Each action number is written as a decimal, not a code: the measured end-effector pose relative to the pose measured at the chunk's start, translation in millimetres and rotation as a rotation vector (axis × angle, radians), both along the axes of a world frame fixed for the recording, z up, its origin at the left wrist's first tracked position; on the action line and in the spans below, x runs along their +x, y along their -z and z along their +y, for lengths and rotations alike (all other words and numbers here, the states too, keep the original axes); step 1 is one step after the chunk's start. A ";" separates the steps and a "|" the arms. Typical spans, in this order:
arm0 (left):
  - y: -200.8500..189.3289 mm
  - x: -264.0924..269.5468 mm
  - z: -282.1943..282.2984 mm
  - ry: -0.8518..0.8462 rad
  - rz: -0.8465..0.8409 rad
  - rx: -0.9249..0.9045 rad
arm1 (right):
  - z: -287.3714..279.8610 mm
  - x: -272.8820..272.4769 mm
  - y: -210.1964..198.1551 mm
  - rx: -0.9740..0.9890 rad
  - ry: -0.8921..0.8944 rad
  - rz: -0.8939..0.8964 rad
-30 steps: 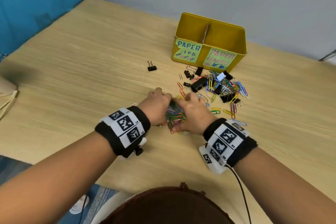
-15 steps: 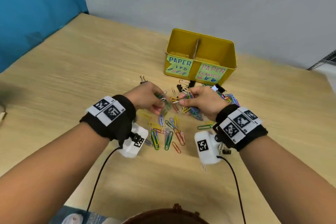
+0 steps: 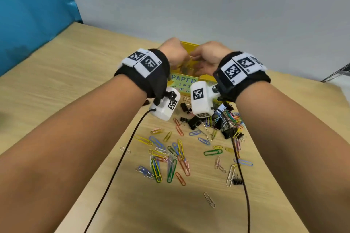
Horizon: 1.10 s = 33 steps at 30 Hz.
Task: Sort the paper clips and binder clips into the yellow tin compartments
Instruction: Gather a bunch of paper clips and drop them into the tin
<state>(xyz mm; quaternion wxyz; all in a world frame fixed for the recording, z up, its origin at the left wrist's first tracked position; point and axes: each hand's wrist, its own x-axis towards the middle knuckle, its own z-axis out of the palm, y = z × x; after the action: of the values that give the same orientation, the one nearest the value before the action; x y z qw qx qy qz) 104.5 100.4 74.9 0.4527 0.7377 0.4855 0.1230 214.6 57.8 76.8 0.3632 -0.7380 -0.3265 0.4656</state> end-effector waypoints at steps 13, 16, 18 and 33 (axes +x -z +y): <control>67.0 -47.8 -80.4 0.529 0.467 0.159 | -137.6 -42.0 50.0 -0.425 -0.530 -0.215; 74.4 -53.0 -94.1 0.651 0.610 0.184 | -145.7 -38.6 57.5 -0.388 -0.427 -0.256; 77.2 -68.3 -101.1 0.677 0.625 0.141 | -143.0 -35.9 57.4 -0.349 -0.391 -0.301; 68.1 -121.1 -133.8 0.425 0.699 0.253 | -163.5 -54.1 75.1 -0.354 -0.405 -0.823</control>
<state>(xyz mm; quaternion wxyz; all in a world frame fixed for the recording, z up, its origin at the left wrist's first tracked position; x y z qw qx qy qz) -16.6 -33.5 6.8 0.1823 0.8683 0.4281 -0.1719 160.6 -105.7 1.7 -0.0249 -0.8328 -0.4958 0.2449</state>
